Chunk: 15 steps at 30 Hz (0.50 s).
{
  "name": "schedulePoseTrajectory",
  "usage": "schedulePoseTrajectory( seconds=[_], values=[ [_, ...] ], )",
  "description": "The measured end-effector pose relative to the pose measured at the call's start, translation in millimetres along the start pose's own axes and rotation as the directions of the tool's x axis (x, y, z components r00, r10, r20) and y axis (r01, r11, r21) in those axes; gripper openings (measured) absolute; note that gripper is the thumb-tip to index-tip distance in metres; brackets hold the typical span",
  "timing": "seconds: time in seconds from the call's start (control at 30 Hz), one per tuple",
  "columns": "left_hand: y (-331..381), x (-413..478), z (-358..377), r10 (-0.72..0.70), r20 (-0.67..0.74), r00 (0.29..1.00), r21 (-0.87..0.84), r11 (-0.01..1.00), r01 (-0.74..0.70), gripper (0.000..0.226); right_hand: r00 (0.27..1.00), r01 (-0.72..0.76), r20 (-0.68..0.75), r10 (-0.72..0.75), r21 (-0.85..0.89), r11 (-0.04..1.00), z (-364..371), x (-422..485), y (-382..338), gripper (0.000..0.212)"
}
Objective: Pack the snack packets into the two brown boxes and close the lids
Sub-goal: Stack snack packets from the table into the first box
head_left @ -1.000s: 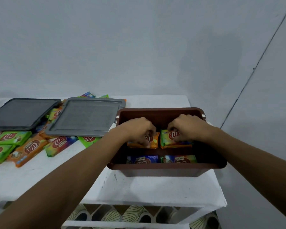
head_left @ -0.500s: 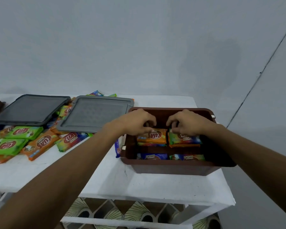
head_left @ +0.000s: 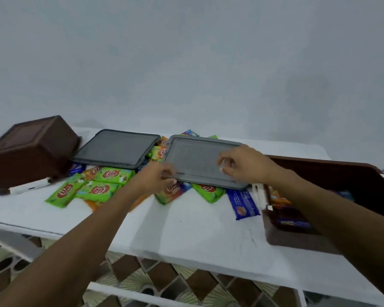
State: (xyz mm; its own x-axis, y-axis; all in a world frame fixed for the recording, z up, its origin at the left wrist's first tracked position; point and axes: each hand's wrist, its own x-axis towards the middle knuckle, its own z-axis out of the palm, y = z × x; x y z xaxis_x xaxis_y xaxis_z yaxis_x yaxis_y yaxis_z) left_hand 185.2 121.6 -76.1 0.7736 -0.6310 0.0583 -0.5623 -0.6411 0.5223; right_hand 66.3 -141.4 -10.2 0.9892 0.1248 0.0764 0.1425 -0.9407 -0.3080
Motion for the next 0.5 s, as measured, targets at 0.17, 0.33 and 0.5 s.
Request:
schedulePoseTrajectory(
  seconds=[0.17,0.33,0.5],
  values=[
    [-68.0,-18.5,-14.0,-0.116,-0.013,0.993,0.319,0.941,0.114,0.032,0.99,-0.021,0.135,0.029,-0.06,0.998,56.5,35.3,-49.9,0.025],
    [-88.4,-35.4,-0.6,-0.102,0.042,0.994,0.5,0.864,0.067,0.049,0.977,0.016,0.213,0.013,-0.138,0.99,122.3,50.7,-81.2,0.049],
    [-100.6,-48.5,-9.3,0.049,0.093,0.995,0.348,0.934,-0.078,0.044,0.994,0.022,0.11,0.006,-0.257,0.966,147.6,44.6,-91.8,0.067]
  ],
)
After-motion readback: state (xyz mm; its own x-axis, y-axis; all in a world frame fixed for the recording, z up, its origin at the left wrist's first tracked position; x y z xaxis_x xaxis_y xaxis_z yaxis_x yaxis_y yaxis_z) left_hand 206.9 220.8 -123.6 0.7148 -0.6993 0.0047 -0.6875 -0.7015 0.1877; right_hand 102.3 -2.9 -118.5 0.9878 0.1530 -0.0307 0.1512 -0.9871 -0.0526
